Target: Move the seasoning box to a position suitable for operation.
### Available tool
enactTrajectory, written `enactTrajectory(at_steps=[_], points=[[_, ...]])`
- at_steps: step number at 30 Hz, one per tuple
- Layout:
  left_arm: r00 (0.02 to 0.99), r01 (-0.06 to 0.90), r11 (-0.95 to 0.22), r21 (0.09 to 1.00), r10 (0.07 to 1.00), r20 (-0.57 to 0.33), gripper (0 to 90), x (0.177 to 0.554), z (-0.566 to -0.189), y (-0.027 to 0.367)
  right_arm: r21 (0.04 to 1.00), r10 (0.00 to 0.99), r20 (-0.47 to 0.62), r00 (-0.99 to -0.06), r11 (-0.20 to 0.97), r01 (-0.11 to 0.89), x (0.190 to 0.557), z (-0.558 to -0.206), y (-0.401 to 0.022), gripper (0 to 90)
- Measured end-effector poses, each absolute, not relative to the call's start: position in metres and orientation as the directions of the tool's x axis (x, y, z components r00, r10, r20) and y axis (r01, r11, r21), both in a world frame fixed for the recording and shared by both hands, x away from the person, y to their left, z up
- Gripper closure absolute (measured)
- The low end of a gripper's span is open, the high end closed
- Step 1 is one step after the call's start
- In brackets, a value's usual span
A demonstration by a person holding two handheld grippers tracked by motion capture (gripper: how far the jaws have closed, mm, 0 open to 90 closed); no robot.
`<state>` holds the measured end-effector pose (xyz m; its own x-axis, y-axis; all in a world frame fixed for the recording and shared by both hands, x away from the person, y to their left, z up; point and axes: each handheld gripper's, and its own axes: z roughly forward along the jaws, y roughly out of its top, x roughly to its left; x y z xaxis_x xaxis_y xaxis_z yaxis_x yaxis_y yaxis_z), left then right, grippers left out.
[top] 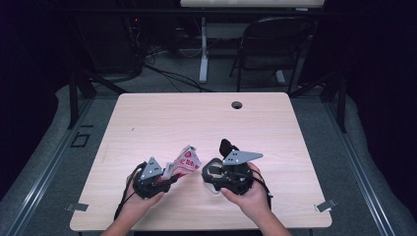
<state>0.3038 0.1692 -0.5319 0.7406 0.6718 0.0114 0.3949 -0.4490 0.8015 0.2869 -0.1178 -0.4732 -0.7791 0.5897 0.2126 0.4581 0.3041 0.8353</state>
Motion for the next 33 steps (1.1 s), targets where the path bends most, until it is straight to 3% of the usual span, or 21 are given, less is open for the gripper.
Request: enactTrajectory(at_steps=[5, 14, 28, 33], points=[[0.728, 0.387, -0.451, 0.804, 0.685, 0.033, 60.2, 0.311, -0.524, 0.168, 0.819, 0.608, 0.173, -0.775, 0.348, 0.456, 0.29, -0.462, -0.122, 63.8], [0.712, 0.369, -0.453, 0.812, 0.699, 0.066, 60.2, 0.324, -0.506, 0.167, 0.821, 0.643, 0.191, -0.742, 0.31, 0.48, 0.308, -0.434, -0.129, 66.6], [0.692, 0.32, -0.517, 0.794, 0.7, 0.177, 60.3, 0.326, -0.497, 0.15, 0.831, 0.613, 0.224, -0.758, 0.287, 0.477, 0.305, -0.423, -0.149, 65.7], [0.685, 0.276, -0.57, 0.774, 0.682, 0.258, 60.4, 0.322, -0.494, 0.14, 0.84, 0.613, 0.226, -0.757, 0.271, 0.47, 0.3, -0.418, -0.151, 68.0]])
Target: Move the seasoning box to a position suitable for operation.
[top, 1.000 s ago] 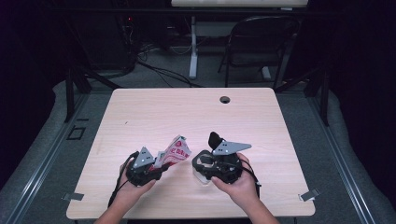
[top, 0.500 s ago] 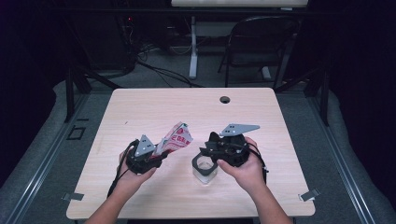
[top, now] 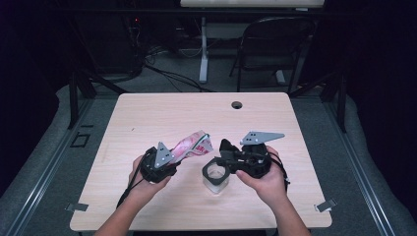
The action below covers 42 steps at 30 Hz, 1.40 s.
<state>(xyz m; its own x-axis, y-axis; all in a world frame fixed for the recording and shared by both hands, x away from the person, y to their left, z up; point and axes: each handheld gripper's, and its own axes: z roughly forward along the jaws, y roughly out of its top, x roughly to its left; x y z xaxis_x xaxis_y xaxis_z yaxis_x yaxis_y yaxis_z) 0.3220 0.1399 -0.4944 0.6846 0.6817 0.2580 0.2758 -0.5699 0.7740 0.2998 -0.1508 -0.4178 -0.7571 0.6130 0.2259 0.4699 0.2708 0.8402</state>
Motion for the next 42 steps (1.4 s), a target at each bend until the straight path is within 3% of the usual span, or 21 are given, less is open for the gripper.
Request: enactTrajectory(at_steps=[12, 42], points=[[0.659, 0.214, -0.589, 0.779, 0.676, 0.33, 60.5, 0.316, -0.495, 0.135, 0.846, 0.621, 0.217, -0.753, 0.265, 0.463, 0.297, -0.414, -0.156, 68.9], [0.665, 0.17, -0.719, 0.674, 0.588, 0.46, 60.6, 0.306, -0.51, 0.127, 0.832, 0.633, 0.2, -0.748, 0.293, 0.471, 0.3, -0.422, -0.151, 65.8]])
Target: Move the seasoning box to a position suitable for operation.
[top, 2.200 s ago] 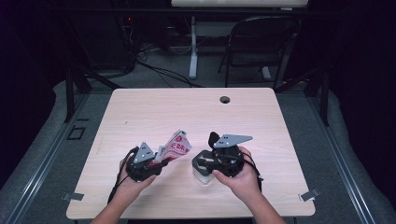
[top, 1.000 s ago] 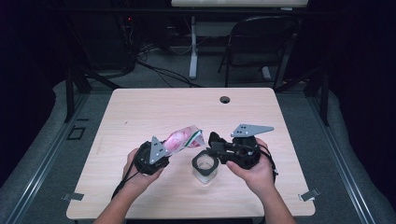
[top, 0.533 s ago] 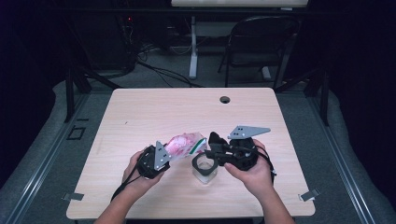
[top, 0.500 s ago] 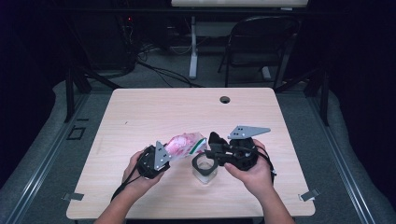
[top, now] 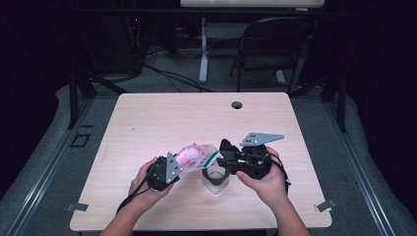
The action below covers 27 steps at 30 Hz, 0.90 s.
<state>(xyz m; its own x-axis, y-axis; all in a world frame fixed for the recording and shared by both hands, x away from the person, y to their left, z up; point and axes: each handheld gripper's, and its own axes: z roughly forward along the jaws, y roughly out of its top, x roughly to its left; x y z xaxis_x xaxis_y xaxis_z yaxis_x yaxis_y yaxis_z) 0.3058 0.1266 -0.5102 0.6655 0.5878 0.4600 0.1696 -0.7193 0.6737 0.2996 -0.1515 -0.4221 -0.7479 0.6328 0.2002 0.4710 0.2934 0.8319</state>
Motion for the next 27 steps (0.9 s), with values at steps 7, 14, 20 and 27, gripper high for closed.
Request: enactTrajectory(at_steps=[7, 14, 20, 27], points=[[0.646, 0.154, -0.738, 0.657, 0.578, 0.498, 60.7, 0.304, -0.51, 0.126, 0.829, 0.635, 0.202, -0.746, 0.295, 0.475, 0.301, -0.422, -0.155, 65.8], [0.628, 0.136, -0.752, 0.646, 0.569, 0.53, 60.7, 0.303, -0.511, 0.126, 0.837, 0.638, 0.217, -0.739, 0.268, 0.477, 0.301, -0.416, -0.166, 68.3], [0.618, 0.125, -0.765, 0.631, 0.558, 0.554, 60.8, 0.301, -0.512, 0.125, 0.848, 0.65, 0.236, -0.722, 0.225, 0.48, 0.302, -0.413, -0.172, 70.3], [0.617, 0.099, -0.781, 0.616, 0.534, 0.578, 60.8, 0.298, -0.514, 0.12, 0.846, 0.645, 0.256, -0.72, 0.211, 0.489, 0.305, -0.414, -0.169, 68.9]])
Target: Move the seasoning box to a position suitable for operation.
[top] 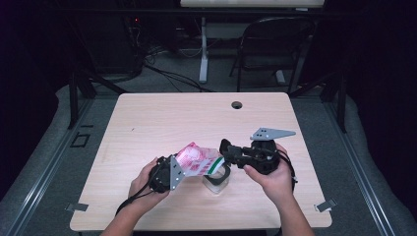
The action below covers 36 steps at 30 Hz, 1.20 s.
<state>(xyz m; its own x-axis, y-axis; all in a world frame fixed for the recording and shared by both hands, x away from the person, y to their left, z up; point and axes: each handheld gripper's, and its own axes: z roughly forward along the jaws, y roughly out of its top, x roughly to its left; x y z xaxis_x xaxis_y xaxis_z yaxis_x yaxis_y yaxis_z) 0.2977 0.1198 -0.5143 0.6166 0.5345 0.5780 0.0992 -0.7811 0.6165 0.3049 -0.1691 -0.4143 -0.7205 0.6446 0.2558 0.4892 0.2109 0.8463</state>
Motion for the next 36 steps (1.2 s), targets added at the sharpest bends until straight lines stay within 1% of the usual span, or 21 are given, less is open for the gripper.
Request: enactTrajectory(at_steps=[8, 15, 22, 26, 27, 29, 30, 31, 32, 36], points=[[0.613, 0.078, -0.797, 0.599, 0.512, 0.602, 60.9, 0.293, -0.518, 0.115, 0.83, 0.628, 0.279, -0.726, 0.222, 0.512, 0.314, -0.421, -0.159, 68.6], [0.604, 0.075, -0.799, 0.596, 0.512, 0.61, 61.2, 0.291, -0.519, 0.115, 0.811, 0.618, 0.297, -0.728, 0.24, 0.534, 0.32, -0.428, -0.15, 68.7], [0.596, 0.074, -0.8, 0.596, 0.514, 0.617, 61.5, 0.289, -0.521, 0.116, 0.794, 0.611, 0.3, -0.733, 0.265, 0.547, 0.323, -0.431, -0.141, 71.3], [0.593, 0.068, -0.801, 0.594, 0.512, 0.622, 61.5, 0.288, -0.522, 0.115, 0.786, 0.612, 0.295, -0.734, 0.282, 0.55, 0.324, -0.434, -0.138, 74.5], [0.592, 0.068, -0.803, 0.592, 0.51, 0.624, 61.5, 0.288, -0.522, 0.115, 0.782, 0.614, 0.287, -0.736, 0.294, 0.55, 0.324, -0.435, -0.137, 78.2], [0.592, 0.067, -0.808, 0.585, 0.504, 0.629, 61.5, 0.288, -0.522, 0.115, 0.779, 0.615, 0.274, -0.739, 0.309, 0.546, 0.324, -0.435, -0.136, 81.0], [0.592, 0.067, -0.808, 0.585, 0.504, 0.629, 61.5, 0.288, -0.522, 0.115, 0.779, 0.615, 0.274, -0.739, 0.309, 0.546, 0.324, -0.435, -0.136, 81.0], [0.588, 0.065, -0.809, 0.584, 0.504, 0.632, 61.5, 0.288, -0.522, 0.115, 0.778, 0.616, 0.271, -0.739, 0.312, 0.545, 0.324, -0.435, -0.136, 84.8], [0.588, 0.064, -0.809, 0.584, 0.503, 0.634, 61.5, 0.288, -0.522, 0.115, 0.778, 0.618, 0.268, -0.739, 0.313, 0.544, 0.324, -0.435, -0.136, 86.6], [0.585, 0.062, -0.811, 0.582, 0.502, 0.637, 61.6, 0.288, -0.522, 0.115, 0.783, 0.622, 0.254, -0.74, 0.316, 0.535, 0.323, -0.436, -0.136, 89.5]])
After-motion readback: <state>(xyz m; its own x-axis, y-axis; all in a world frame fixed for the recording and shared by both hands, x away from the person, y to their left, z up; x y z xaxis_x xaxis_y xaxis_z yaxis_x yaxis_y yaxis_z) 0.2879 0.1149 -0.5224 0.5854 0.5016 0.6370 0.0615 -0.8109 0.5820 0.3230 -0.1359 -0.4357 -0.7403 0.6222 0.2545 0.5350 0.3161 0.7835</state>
